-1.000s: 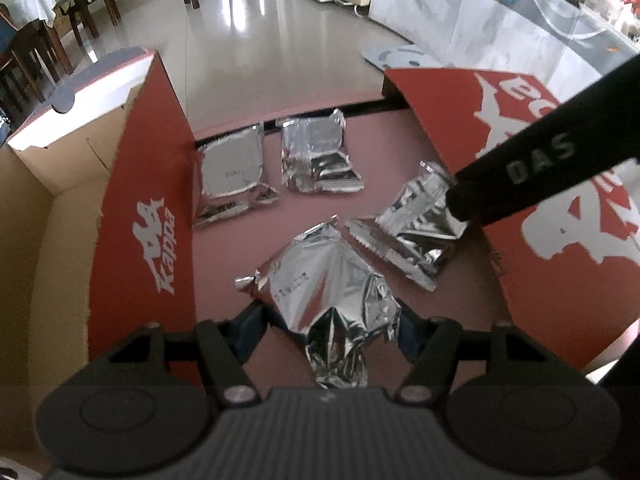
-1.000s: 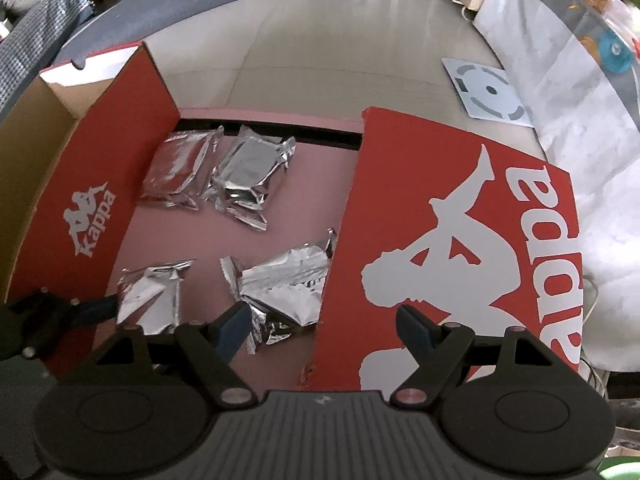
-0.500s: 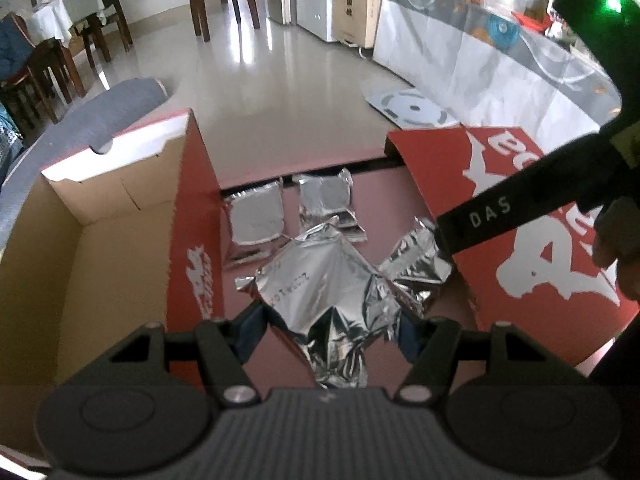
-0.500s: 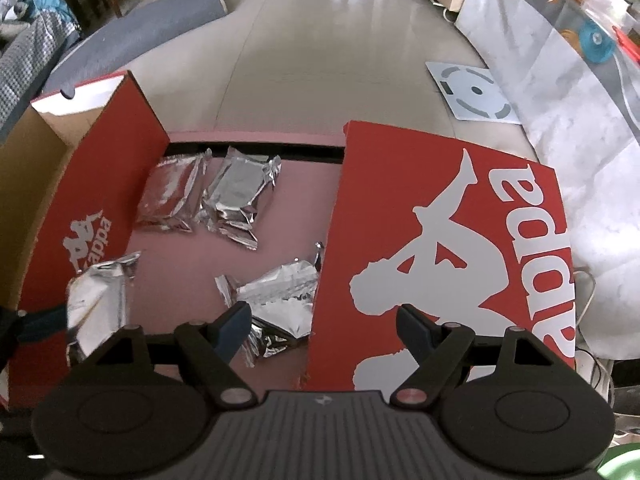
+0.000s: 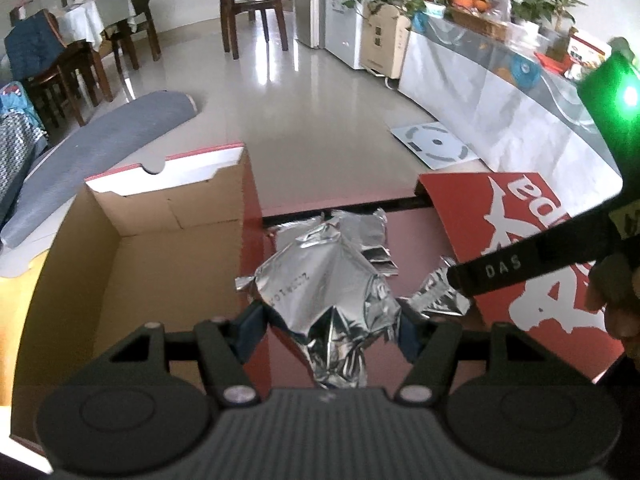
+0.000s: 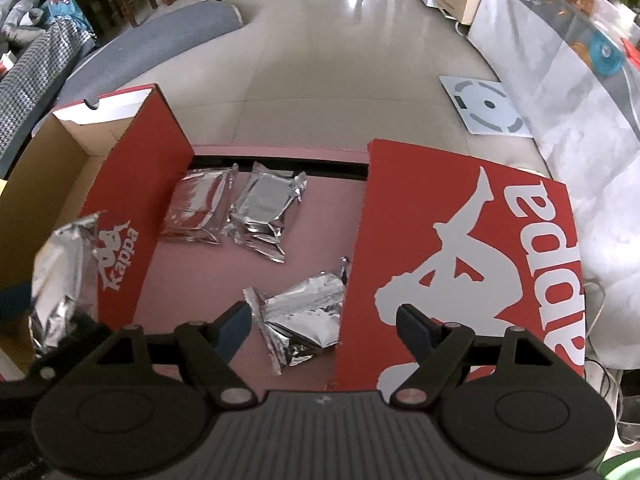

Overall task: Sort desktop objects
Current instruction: 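Carry the silver packet with the left gripper over the cardboard box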

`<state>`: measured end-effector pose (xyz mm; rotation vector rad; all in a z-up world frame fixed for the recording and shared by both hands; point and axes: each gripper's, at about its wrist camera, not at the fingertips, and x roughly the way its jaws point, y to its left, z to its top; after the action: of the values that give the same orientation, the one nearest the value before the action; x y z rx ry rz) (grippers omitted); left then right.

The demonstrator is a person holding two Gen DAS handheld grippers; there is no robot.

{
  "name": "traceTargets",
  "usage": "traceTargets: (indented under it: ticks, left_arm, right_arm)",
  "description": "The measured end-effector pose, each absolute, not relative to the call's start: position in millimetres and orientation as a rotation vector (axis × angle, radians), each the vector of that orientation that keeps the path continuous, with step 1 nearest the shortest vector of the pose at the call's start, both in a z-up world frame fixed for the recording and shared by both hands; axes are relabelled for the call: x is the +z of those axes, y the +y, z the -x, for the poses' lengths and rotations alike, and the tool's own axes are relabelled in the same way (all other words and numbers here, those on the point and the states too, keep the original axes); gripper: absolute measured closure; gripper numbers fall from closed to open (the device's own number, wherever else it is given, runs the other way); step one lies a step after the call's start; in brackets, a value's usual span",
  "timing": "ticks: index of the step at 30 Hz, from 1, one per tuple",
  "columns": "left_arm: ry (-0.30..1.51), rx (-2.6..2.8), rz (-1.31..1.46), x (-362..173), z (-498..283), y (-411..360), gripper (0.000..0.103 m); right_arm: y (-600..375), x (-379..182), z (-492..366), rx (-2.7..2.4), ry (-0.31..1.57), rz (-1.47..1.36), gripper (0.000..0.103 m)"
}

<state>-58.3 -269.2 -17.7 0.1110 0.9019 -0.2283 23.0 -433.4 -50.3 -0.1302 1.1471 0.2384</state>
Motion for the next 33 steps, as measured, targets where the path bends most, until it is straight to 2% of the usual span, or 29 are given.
traceTargets:
  ticks: [19,33]
  left_arm:
    - [0.884,-0.137,-0.051,-9.7,58.4,-213.8,0.040]
    - [0.919,-0.071,-0.041,-24.0,52.8,-167.3,0.040]
  right_arm:
    - [-387.8,-40.7,-17.0,0.390,1.106,0.124,0.024]
    - [-356.3,-29.1,-18.4,0.441,1.049,0.084,0.024]
